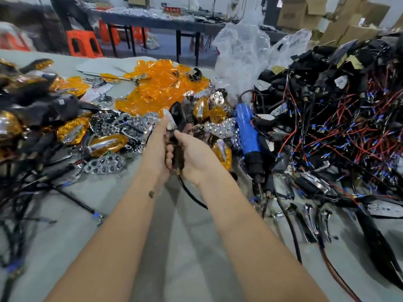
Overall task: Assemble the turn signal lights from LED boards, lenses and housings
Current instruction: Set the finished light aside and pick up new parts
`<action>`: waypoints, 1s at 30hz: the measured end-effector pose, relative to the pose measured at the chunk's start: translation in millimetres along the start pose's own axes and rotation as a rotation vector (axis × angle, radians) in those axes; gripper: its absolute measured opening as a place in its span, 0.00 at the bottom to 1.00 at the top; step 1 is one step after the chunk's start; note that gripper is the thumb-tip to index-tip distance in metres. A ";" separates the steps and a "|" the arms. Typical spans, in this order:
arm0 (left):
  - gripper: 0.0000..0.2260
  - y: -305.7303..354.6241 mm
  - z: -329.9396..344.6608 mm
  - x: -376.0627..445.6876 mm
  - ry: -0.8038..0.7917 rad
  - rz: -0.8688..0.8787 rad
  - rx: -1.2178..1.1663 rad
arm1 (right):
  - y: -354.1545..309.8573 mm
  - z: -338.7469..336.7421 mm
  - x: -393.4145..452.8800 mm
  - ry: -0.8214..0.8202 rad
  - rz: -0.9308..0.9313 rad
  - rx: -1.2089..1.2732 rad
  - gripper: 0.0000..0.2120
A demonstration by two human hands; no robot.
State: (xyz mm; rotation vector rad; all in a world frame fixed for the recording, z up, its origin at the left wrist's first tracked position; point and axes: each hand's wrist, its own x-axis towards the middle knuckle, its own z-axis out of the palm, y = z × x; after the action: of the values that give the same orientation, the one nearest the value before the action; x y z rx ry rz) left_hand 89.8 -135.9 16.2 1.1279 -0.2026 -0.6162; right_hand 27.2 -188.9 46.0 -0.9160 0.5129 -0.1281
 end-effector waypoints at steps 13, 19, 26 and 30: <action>0.08 -10.8 -15.1 23.5 0.329 0.414 0.010 | -0.7 -32.7 -14.9 0.037 -0.308 -1.545 0.11; 0.12 -8.0 -23.0 24.9 0.476 0.511 0.148 | -4.8 -29.4 -27.3 -0.197 -0.141 -1.706 0.12; 0.06 -10.5 -18.1 11.1 0.456 0.537 0.328 | -7.3 -26.6 -24.6 -0.358 -0.103 -1.155 0.10; 0.05 -12.3 -10.6 2.4 0.283 0.487 0.355 | -18.7 -31.4 -6.5 0.088 -0.554 -0.875 0.03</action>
State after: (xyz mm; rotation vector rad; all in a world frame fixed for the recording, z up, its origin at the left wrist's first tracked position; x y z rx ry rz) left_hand 92.1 -132.5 0.3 1.4294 -0.3371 0.0185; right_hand 8.6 -221.0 47.4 -1.9073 0.3775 -0.4698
